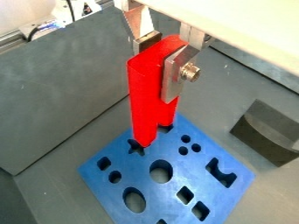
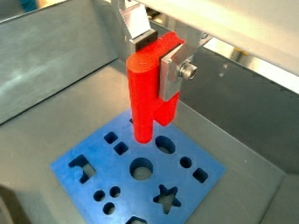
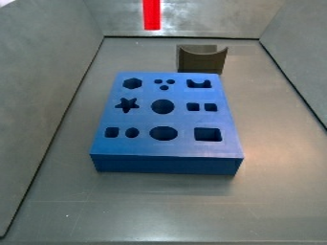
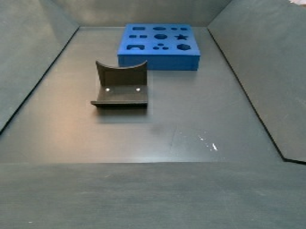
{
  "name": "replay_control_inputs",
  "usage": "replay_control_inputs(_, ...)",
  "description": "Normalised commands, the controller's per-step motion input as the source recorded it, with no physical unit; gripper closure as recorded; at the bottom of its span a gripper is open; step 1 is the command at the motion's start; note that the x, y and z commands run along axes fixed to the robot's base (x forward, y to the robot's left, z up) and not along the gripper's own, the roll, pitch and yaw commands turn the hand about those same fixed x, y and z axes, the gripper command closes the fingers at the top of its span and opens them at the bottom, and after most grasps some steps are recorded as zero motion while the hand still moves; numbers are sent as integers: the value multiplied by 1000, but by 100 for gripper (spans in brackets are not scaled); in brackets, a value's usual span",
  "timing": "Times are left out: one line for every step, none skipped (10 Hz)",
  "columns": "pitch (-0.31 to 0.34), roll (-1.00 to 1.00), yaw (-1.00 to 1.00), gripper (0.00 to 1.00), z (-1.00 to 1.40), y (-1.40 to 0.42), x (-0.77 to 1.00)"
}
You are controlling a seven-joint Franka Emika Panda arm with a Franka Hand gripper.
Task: Insert the square-circle object.
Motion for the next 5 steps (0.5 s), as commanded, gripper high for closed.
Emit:
replay_control_inputs(0, 14, -1000, 100, -200, -3, 0)
replay_control_inputs(0, 14, -1000, 100, -194, 0, 0)
replay_control_inputs(0, 19, -1000, 100, -180, 0, 0)
replay_control_inputs(0, 20, -1000, 100, -174, 0, 0)
replay_control_inputs(0, 20, -1000, 100, -174, 0, 0)
